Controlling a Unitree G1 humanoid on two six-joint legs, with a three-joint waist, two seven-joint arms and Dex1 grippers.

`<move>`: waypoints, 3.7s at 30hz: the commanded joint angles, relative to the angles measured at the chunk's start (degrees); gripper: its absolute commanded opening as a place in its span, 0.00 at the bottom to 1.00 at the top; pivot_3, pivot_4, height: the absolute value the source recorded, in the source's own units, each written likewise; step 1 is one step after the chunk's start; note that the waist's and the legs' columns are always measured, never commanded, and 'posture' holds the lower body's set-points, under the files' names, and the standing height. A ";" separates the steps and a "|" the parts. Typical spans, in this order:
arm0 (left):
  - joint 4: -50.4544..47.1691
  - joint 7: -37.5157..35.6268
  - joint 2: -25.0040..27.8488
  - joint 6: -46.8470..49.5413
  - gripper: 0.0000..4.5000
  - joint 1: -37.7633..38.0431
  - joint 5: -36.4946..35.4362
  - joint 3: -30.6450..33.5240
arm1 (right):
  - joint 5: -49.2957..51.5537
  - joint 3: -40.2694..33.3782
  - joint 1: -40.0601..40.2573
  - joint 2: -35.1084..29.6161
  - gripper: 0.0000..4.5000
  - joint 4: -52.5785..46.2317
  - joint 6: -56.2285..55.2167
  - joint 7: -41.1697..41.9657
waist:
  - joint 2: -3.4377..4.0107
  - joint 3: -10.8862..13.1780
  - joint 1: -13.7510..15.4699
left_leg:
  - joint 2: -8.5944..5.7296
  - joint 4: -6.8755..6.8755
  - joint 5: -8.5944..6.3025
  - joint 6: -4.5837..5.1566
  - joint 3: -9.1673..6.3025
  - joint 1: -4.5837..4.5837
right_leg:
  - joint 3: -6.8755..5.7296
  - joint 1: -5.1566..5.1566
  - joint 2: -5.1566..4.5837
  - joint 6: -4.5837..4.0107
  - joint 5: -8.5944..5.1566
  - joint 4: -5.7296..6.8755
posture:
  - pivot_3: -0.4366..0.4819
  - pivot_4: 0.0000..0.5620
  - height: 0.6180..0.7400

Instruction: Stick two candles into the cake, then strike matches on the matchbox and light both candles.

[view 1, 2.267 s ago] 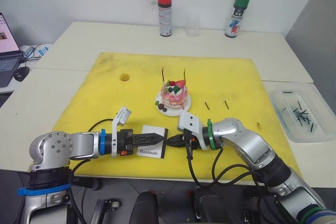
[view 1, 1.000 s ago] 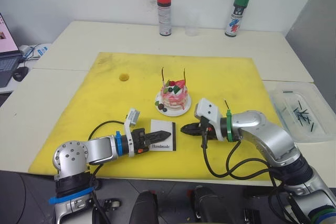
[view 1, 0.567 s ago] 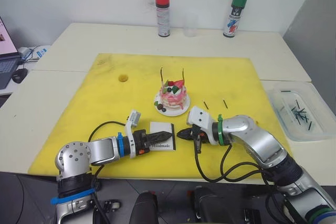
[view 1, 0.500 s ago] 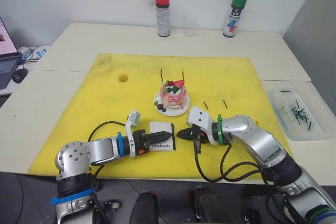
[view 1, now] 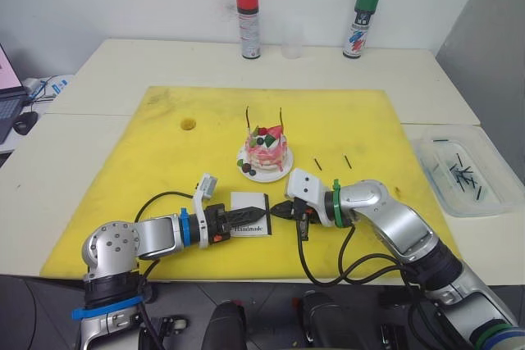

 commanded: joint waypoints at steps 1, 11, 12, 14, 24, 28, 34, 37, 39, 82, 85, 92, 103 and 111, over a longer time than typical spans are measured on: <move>3.01 1.18 0.46 0.56 0.36 1.93 3.78 -2.40 | 0.09 -0.16 -0.93 0.69 0.00 -0.69 -1.03 0.52 | 0.00 0.00 0.00 | 0.00 0.00 0.00 0.00 0.00 0.01 | 0.00 0.00 0.00 0.00 0.00 0.00 | 0.48 0.27 0.58; 3.73 1.71 0.76 -1.56 0.04 2.60 5.22 -2.48 | 0.55 -4.73 -1.93 -0.69 0.00 -3.16 1.03 -1.48 | 0.06 -0.03 -0.01 | -0.08 0.00 0.00 0.00 -0.03 0.11 | 0.03 -0.03 -0.04 -0.01 -0.01 -0.01 | 0.48 0.27 0.58; 3.74 1.70 0.70 -1.62 0.00 2.68 5.19 -2.37 | 0.91 -5.48 -1.94 -0.91 0.00 -4.01 1.57 -1.65 | 0.13 -0.08 -0.01 | -0.10 0.00 0.00 0.00 -0.04 0.14 | 0.04 -0.03 -0.05 0.00 -0.01 -0.02 | 0.48 0.27 0.58; 3.71 1.64 0.69 -1.73 0.00 2.80 5.12 -2.29 | 1.46 -6.64 -1.79 -1.22 0.00 -5.42 2.62 -1.94 | 0.17 -0.10 -0.12 | -0.13 0.00 0.00 0.00 -0.06 0.18 | 0.08 -0.05 -0.05 0.00 -0.01 -0.02 | 0.48 0.27 0.58; 1.76 0.09 -0.42 -0.40 0.00 2.82 0.00 1.50 | 1.00 -18.55 7.54 -2.94 0.04 -14.26 3.06 -11.86 | 0.30 -0.23 -0.21 | -0.21 -0.12 0.00 0.00 -0.12 0.20 | 0.10 -0.11 -0.10 0.00 -0.02 -0.20 | 0.48 0.27 0.58; -0.91 0.72 -0.42 2.60 0.00 1.94 -4.96 4.66 | 0.32 -21.45 12.02 -0.14 0.28 -14.71 1.01 -17.84 | 0.28 -0.23 -0.32 | -0.27 -0.60 0.01 0.00 0.02 0.15 | 0.20 -0.12 -0.13 0.00 -0.02 -0.20 | 0.48 0.27 0.58; -5.38 5.46 -0.99 3.89 0.00 1.61 -13.06 7.06 | -5.12 -19.97 13.74 7.43 0.51 -7.59 -5.16 -28.90 | 0.26 -0.21 -0.32 | -0.22 -0.88 0.00 -0.01 -0.03 -0.03 | 0.12 -0.31 -0.09 0.18 0.00 -0.19 | 0.48 0.27 0.58; -6.37 7.95 -1.13 2.95 0.00 2.13 -15.66 6.49 | -6.26 -21.14 12.12 11.11 0.51 -1.86 -6.43 -33.28 | 0.11 -0.12 -0.20 | -0.24 -0.83 -0.01 -0.03 -0.03 -0.16 | 0.11 -0.33 -0.13 0.22 -0.02 -0.27 | 0.48 0.27 0.58; -6.90 9.37 -0.93 2.08 0.00 2.64 -16.95 5.85 | -6.44 -21.84 11.13 12.31 0.51 1.28 -6.50 -34.79 | 0.07 -0.10 -0.16 | -0.25 -0.81 -0.01 -0.03 -0.02 -0.22 | 0.10 -0.33 -0.16 0.25 -0.01 -0.31 | 0.48 0.27 0.58; -8.91 9.31 18.61 -14.81 0.00 8.44 -28.40 -9.62 | 4.02 -9.95 24.07 -3.51 0.01 -19.55 -3.00 -19.29 | -0.09 -0.07 0.46 | -0.28 -0.70 0.00 -0.04 0.02 -0.82 | 0.04 -1.06 -0.25 -0.04 -0.37 -0.21 | 0.48 0.27 0.58; -8.93 9.04 18.78 -15.02 0.00 8.42 -28.21 -9.87 | 2.86 -9.50 24.24 -3.75 0.10 -17.56 -5.77 -18.06 | -0.09 -0.07 0.58 | -0.28 -0.71 0.00 -0.04 0.02 -0.82 | 0.05 -1.04 -0.25 -0.04 -0.36 -0.17 | 0.48 0.27 0.58; -9.08 8.87 19.20 -15.22 0.00 8.52 -28.11 -10.09 | 2.57 -9.80 25.61 -2.89 0.29 -16.58 -10.24 -16.79 | -0.09 -0.07 0.91 | -0.27 -0.77 0.00 -0.04 -0.04 -0.82 | -0.04 -1.07 -0.24 0.19 -0.23 -0.07 | 0.48 0.27 0.58; -9.15 8.43 19.72 -15.72 0.00 8.58 -28.06 -10.77 | 1.73 -9.51 28.29 -0.99 0.29 -14.20 -13.85 -17.18 | -0.09 -0.07 1.00 | -0.27 -0.74 0.00 -0.04 -0.03 -0.81 | -0.03 -1.05 -0.24 0.20 -0.22 -0.03 | 0.48 0.27 0.58; -8.87 8.13 19.86 -15.74 0.00 8.45 -27.63 -10.96 | -0.10 -9.16 28.21 0.03 0.01 -13.14 -13.96 -17.84 | -0.10 -0.09 1.01 | -0.27 -0.70 0.00 -0.04 -0.04 -0.76 | -0.03 -1.03 -0.23 0.20 -0.22 0.07 | 0.48 0.27 0.58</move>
